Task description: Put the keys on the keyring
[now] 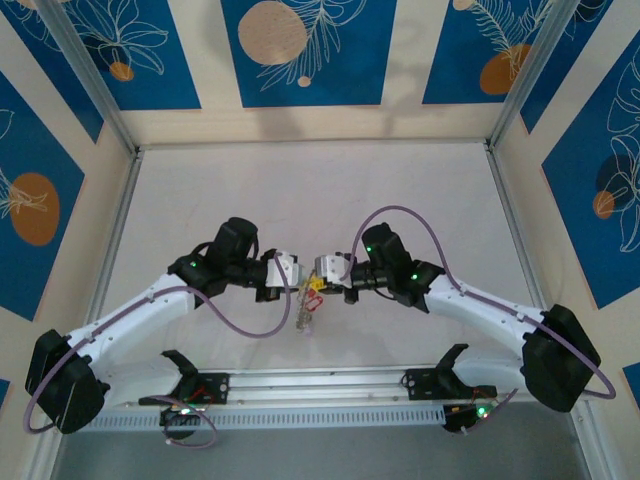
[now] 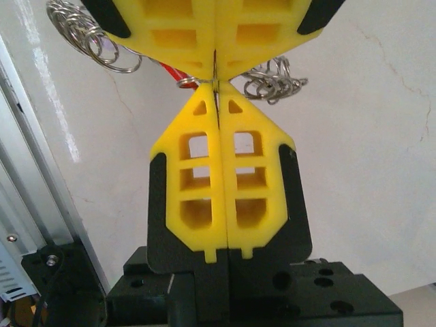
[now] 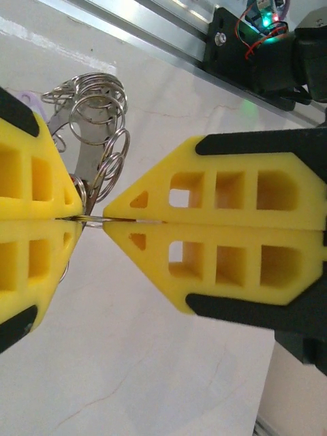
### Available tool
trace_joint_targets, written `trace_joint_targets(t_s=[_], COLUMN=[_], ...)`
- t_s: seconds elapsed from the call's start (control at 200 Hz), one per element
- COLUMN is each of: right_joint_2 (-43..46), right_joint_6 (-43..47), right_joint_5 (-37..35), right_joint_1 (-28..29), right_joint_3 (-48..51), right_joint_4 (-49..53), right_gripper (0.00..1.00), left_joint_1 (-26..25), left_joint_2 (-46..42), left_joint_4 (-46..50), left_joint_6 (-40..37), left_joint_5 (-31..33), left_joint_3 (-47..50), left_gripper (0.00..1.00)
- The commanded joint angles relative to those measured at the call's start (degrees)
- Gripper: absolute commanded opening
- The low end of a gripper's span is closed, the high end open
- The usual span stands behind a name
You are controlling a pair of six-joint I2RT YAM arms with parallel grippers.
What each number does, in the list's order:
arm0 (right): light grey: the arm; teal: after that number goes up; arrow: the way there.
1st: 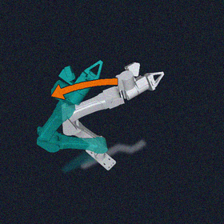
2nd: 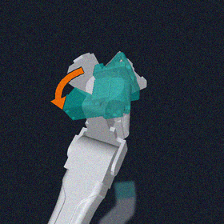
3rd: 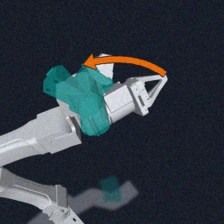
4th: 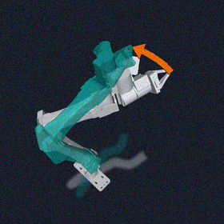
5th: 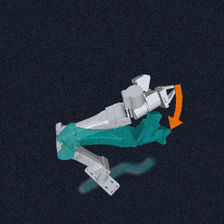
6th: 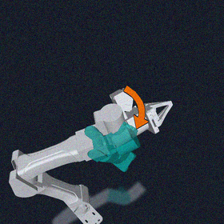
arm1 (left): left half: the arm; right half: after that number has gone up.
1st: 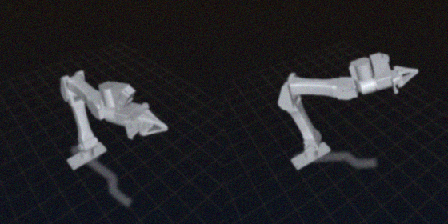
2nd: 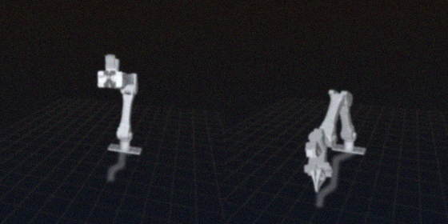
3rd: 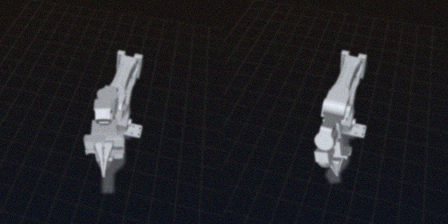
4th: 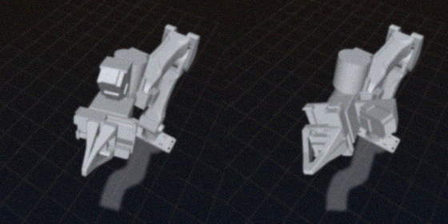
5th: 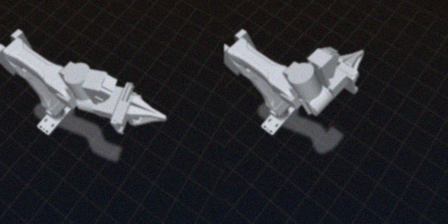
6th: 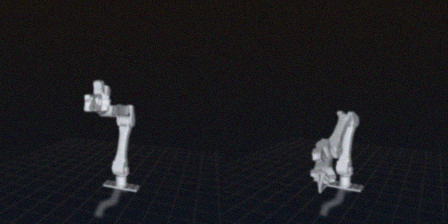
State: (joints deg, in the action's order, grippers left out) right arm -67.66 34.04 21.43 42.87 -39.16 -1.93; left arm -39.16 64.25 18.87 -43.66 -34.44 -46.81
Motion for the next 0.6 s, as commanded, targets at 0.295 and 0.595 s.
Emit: trace_joint_targets(t_s=[0.295, 0.595], right_joint_2=[2.3, 1.9], right_joint_6=[-2.5, -3.3], right_joint_5=[5.7, 6.7], right_joint_1=[-1.6, -1.6], right_joint_3=[1.5, 1.8], right_joint_4=[-5.4, -6.3], right_gripper=[0.00, 0.00], left_joint_1=[-0.4, -1.2], left_joint_2=[2.3, 3.9], left_joint_4=[3.0, 2.0], left_joint_6=[0.2, 0.4], left_joint_5=[2.2, 2.7], left_joint_3=[-2.9, -3.1], left_gripper=[0.06, 0.11])
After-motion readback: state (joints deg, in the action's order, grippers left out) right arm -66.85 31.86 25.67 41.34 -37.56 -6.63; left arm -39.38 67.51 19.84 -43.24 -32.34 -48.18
